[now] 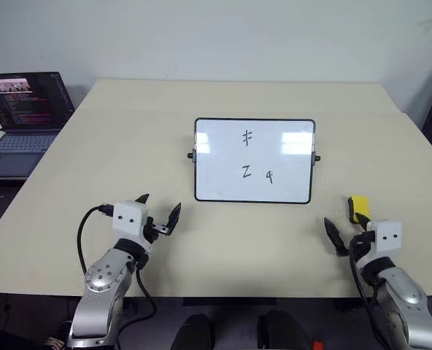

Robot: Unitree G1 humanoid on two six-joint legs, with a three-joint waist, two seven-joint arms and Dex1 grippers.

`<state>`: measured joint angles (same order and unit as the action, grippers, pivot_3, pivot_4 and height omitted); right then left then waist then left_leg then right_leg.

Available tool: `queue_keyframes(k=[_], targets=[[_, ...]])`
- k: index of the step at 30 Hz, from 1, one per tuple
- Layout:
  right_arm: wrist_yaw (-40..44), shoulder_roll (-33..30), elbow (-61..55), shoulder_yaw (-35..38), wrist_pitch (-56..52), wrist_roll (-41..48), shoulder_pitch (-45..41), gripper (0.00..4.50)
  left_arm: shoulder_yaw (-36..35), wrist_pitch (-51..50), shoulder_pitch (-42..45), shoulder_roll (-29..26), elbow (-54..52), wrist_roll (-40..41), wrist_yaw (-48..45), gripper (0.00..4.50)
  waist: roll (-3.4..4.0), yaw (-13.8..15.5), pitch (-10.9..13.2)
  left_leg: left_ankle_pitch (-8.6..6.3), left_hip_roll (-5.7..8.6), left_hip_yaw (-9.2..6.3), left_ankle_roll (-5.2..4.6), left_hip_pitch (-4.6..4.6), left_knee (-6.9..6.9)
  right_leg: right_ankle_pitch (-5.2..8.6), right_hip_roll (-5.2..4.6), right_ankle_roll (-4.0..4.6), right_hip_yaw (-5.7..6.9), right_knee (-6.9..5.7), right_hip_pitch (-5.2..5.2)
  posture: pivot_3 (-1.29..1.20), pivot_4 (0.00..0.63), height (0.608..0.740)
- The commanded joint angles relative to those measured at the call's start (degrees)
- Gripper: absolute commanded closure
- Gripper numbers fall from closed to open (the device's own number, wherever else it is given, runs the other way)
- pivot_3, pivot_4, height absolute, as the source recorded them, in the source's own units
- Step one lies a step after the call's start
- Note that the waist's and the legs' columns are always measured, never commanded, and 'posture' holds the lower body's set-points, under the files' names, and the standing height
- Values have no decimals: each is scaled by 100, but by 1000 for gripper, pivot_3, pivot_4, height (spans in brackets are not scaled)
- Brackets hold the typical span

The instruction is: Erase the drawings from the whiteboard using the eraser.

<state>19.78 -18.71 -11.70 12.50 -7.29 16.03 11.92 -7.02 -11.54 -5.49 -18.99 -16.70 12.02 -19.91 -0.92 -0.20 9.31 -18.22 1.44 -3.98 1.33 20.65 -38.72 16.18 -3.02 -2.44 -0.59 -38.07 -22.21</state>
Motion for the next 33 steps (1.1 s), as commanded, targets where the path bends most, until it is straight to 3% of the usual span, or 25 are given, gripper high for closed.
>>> queue_keyframes(k=[1,5,10,18,24,27,33], targets=[[-56,4,-118,28,-339,54,84,23,197,-7,58,-191,-36,77,-426,0,-1,-1,-2,0,0,1,0,-5,0,0,0,0,0,-1,3,0,150,740],[-274,45,-689,-4,-589,5,95,23,126,-186,65,-212,-51,89,-334,0,2,0,-7,0,0,0,-1,-15,0,0,2,0,0,-2,11,0,150,740],[-543,37,-1559,9,-861,-95,108,23,-42,-133,155,-558,-117,490,-933,0,7,-4,-4,0,0,0,0,-3,1,0,2,0,-1,-2,-2,0,150,740],[-278,-451,-2450,-732,-1679,-269,-109,23,-399,-551,1033,-1941,77,1441,-2635,0,8,-14,-4,0,1,-5,0,1,1,0,4,0,7,3,-2,0,150,740],[-621,-254,-2621,-194,-2409,122,-444,23,104,-677,1784,-2475,403,1549,-3736,0,9,-19,-1,0,2,-7,0,7,2,1,7,1,7,3,-7,0,150,740],[-915,-134,-2573,218,-2980,355,-590,23,464,-623,2330,-2487,554,1447,-4129,0,7,23,0,0,8,-13,0,12,0,1,7,0,14,8,-5,0,150,740],[-1360,6,-2386,357,-3718,390,-1134,23,832,-347,2920,-2421,853,1235,-4591,0,12,-120,3,0,5,-10,-1,11,3,1,12,1,2,3,-11,0,150,740]])
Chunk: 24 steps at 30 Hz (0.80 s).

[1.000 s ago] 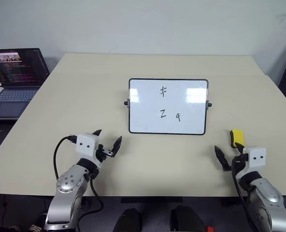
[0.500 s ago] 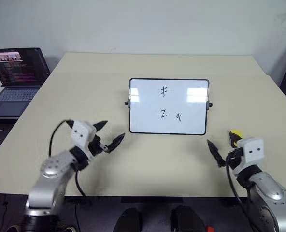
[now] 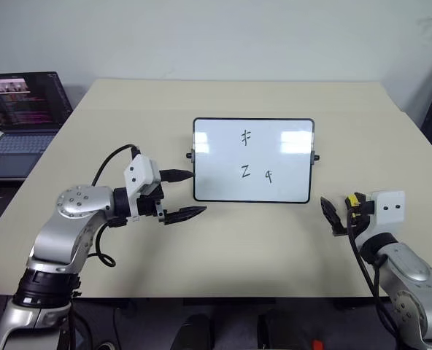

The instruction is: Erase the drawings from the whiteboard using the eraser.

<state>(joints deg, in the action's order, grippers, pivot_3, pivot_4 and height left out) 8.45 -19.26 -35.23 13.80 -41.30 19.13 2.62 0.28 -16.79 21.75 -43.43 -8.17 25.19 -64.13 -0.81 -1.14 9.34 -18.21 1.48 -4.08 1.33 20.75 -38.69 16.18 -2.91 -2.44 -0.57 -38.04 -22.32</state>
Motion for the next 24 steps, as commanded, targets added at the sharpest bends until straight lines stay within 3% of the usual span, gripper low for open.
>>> queue_keyframes(k=[1,8,24], targets=[[-275,73,9,267,-406,87,-268,23,148,199,277,60,3,-96,-191,0,0,-36,0,0,0,0,0,0,0,0,0,0,0,0,0,0,150,740],[-406,108,646,541,-817,130,-760,23,458,271,757,287,86,-162,-451,0,1,-52,0,-1,4,2,-2,2,-2,0,0,-1,-2,1,0,0,150,740],[-71,-285,2224,957,-577,82,-1437,23,544,343,837,406,-63,-247,-499,0,3,-55,2,-2,2,4,-5,2,-2,0,8,-1,-5,-1,-1,0,150,740]])
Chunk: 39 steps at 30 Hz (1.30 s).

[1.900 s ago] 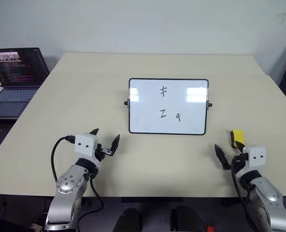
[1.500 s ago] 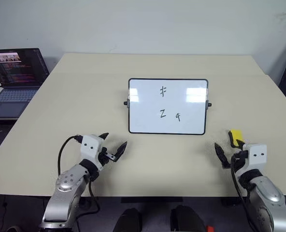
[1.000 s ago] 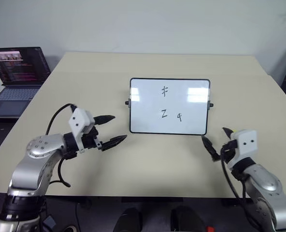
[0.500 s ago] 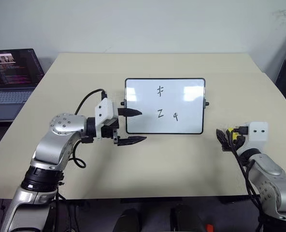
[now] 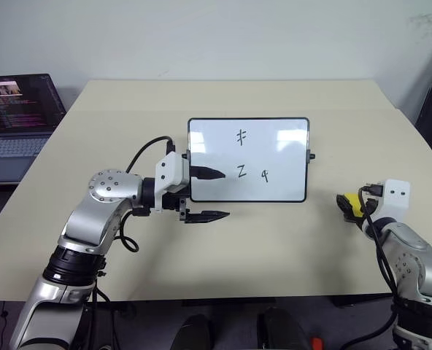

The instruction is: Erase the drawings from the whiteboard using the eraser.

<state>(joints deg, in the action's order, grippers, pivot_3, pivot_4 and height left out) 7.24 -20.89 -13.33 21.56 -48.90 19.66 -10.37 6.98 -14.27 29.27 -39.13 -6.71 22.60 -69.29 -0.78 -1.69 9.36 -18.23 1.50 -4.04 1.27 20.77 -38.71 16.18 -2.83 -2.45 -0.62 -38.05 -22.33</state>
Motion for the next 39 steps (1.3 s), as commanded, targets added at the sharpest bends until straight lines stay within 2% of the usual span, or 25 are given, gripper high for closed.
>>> queue_keyframes(k=[1,10,13,19,20,21,26,29,32,34,36,39], targets=[[69,-156,99,187,209,24,-167,23,-129,95,87,-27,-200,7,17,0,1,-1,0,0,0,1,0,0,0,0,0,0,0,0,0,0,150,740],[150,-277,436,180,359,-16,-217,23,-158,123,109,4,-162,-25,86,0,1,-1,1,0,0,1,0,0,0,0,-1,0,-1,0,0,0,150,740],[141,-261,471,170,350,-18,-215,635,-158,123,114,6,-158,-26,95,0,1,0,1,0,0,1,0,0,0,0,-1,0,-1,-1,0,0,150,740],[130,-258,558,155,373,-40,-225,2835,-165,125,116,-16,-144,-23,123,0,1,0,1,0,0,1,0,0,0,0,-1,0,-1,0,0,0,150,740],[125,-260,575,153,378,-43,-234,3164,-167,120,113,-16,-145,-20,129,0,1,0,1,0,0,1,0,0,0,0,-1,0,-1,0,0,0,150,740],[122,-264,583,154,380,-43,-238,3285,-172,108,105,-17,-154,-13,137,0,1,0,1,0,0,1,0,0,-1,0,-1,0,-1,-1,1,0,150,740],[135,-268,510,125,471,-51,-230,3303,-305,-120,69,30,-204,123,328,0,1,0,1,0,0,1,0,0,-1,0,-1,0,-1,-1,1,0,150,740],[228,-290,288,-2,626,-87,-183,3304,-495,-410,67,81,-260,251,643,0,1,-1,1,0,-1,1,0,0,-1,0,-1,0,-1,-1,1,0,150,740],[397,-234,-116,-249,951,-95,-122,3305,-637,-474,108,159,-160,35,1178,0,4,-3,2,0,-2,1,0,0,-1,0,-3,0,-2,-1,0,0,150,740],[483,-224,-476,-597,1341,-272,-116,3305,-804,-300,248,323,75,-254,1816,0,4,-2,2,0,-3,2,0,0,-1,0,-3,0,-2,-2,-2,0,150,740],[514,-137,-789,-987,1675,-437,-241,3305,-1048,-546,401,479,265,-256,2361,0,4,-4,3,0,-3,1,0,0,-3,-1,-2,-1,-1,-3,-2,0,150,740],[591,-39,-961,-1630,2193,-779,-522,3306,-1160,-847,332,432,205,-163,2463,0,4,-32,2,0,-3,3,1,-1,-4,-1,-2,-2,-4,-5,-4,0,150,740]])
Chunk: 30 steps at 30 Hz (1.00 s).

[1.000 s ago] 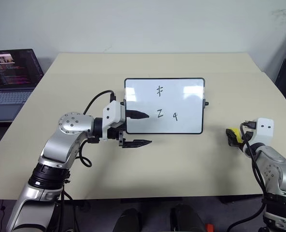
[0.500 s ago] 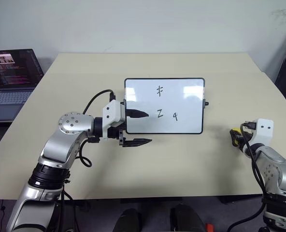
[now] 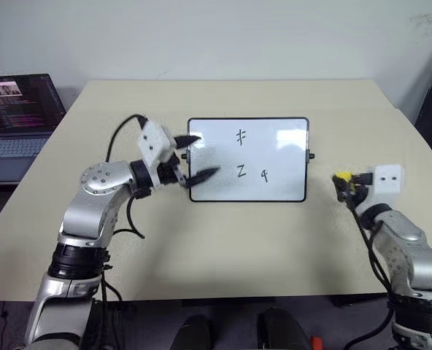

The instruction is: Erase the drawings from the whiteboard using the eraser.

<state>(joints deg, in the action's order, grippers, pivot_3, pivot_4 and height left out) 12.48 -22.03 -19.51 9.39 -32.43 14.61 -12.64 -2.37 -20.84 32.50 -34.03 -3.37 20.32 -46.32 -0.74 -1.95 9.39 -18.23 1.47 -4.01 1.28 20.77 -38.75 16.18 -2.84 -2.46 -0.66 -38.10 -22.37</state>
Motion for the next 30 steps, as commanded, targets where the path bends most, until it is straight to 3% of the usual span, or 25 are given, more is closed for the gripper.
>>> queue_keyframes(k=[1,5,10,19,30], targets=[[68,129,-312,-604,701,-387,-420,3306,-223,-228,-39,-121,-149,45,154,0,0,-11,0,1,0,1,1,-1,0,0,0,0,-1,0,-1,0,150,740],[122,507,349,-1476,1543,-980,-1234,3309,-238,-412,-109,-259,-62,-59,205,0,-1,-5,0,10,0,2,18,4,1,0,1,0,-4,-2,-15,0,150,740],[189,965,1696,-2023,2326,-1475,-2241,3329,-256,-598,-9,-328,110,-103,299,0,-1,14,0,12,2,3,22,10,0,-1,-1,1,-4,-3,-23,0,150,740],[139,1232,4115,-2044,3654,-1928,-3442,3330,-147,-743,0,-373,-44,-37,8,0,-1,-1,1,13,6,15,24,23,4,-1,-10,2,-14,-5,-49,0,150,740],[70,1579,6239,-2321,4713,-2458,-4240,3348,-132,-697,41,-377,-31,-129,-72,0,-2,-167,0,13,3,60,25,36,-4,-1,-16,2,-29,-59,-97,0,150,740]])
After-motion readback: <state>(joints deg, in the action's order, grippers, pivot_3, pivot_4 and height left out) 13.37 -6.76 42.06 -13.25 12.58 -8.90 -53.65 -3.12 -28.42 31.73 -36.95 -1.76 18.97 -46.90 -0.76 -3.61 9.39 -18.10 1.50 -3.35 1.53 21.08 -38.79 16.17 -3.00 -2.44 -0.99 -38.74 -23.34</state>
